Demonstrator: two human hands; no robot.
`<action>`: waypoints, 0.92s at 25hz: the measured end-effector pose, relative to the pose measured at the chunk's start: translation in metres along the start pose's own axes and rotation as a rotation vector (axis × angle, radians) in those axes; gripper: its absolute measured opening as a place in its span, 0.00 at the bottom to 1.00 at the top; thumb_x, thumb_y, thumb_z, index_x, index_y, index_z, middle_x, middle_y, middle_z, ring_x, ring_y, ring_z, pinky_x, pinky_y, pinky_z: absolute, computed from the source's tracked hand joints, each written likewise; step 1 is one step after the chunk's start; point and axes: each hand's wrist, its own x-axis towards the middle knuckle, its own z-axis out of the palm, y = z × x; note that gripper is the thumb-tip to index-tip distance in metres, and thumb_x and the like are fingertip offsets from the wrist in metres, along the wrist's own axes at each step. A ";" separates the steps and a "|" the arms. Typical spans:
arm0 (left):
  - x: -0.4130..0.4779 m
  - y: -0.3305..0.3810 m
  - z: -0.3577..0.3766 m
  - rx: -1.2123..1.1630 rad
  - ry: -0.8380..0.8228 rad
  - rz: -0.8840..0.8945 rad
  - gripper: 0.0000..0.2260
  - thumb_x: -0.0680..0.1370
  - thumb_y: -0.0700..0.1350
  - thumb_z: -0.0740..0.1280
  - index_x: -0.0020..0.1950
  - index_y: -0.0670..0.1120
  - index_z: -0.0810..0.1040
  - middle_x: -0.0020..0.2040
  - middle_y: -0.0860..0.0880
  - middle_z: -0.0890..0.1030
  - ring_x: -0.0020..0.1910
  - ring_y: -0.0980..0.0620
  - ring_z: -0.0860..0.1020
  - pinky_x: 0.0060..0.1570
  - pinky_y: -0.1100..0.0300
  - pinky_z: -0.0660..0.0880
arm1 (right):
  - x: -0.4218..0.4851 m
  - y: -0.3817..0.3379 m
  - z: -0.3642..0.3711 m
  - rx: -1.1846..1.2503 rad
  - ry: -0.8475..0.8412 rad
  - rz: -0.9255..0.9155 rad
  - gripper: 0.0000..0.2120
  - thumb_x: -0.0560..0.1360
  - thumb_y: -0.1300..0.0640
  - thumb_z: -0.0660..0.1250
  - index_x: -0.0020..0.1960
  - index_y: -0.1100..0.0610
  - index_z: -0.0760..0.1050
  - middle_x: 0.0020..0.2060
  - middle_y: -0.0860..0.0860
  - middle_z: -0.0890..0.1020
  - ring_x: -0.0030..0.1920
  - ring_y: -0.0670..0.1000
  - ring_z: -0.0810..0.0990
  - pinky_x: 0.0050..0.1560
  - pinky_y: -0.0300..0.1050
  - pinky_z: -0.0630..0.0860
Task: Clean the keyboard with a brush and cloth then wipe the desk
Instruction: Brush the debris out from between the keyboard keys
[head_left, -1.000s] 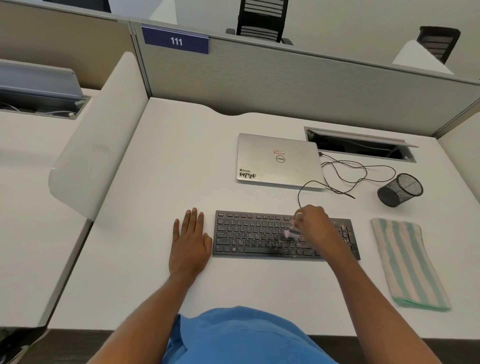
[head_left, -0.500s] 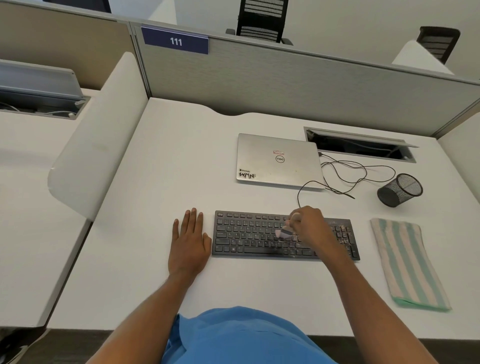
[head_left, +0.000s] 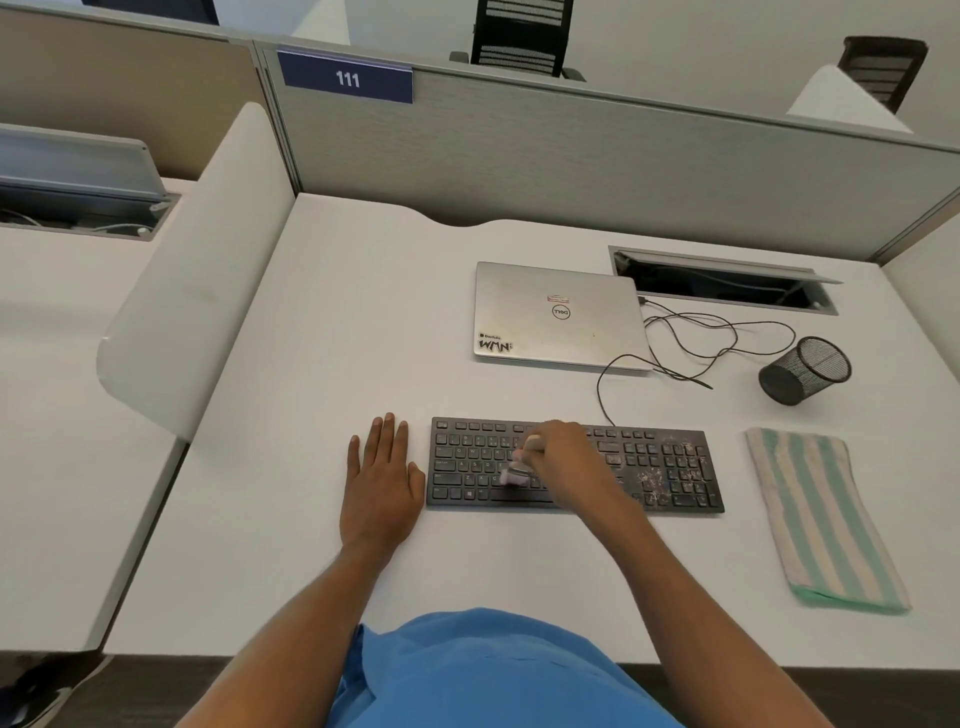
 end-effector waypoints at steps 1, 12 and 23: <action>0.000 0.000 0.000 0.006 -0.004 0.000 0.29 0.83 0.50 0.52 0.84 0.43 0.62 0.86 0.44 0.58 0.86 0.48 0.53 0.84 0.44 0.47 | -0.001 0.007 -0.007 0.032 0.015 0.045 0.10 0.81 0.63 0.64 0.43 0.65 0.79 0.41 0.53 0.84 0.33 0.35 0.76 0.27 0.27 0.68; 0.000 0.000 0.001 0.006 -0.007 0.002 0.30 0.83 0.50 0.52 0.85 0.43 0.61 0.86 0.45 0.58 0.86 0.48 0.53 0.84 0.44 0.46 | -0.014 0.016 -0.013 0.012 0.305 0.047 0.17 0.82 0.56 0.62 0.38 0.62 0.78 0.28 0.47 0.78 0.31 0.43 0.79 0.26 0.32 0.64; 0.000 -0.002 0.003 -0.004 0.004 0.003 0.30 0.83 0.50 0.51 0.84 0.43 0.61 0.85 0.44 0.59 0.85 0.48 0.54 0.84 0.43 0.48 | -0.022 0.011 -0.009 0.077 0.359 0.085 0.20 0.83 0.61 0.61 0.35 0.68 0.75 0.23 0.48 0.74 0.25 0.30 0.73 0.26 0.31 0.66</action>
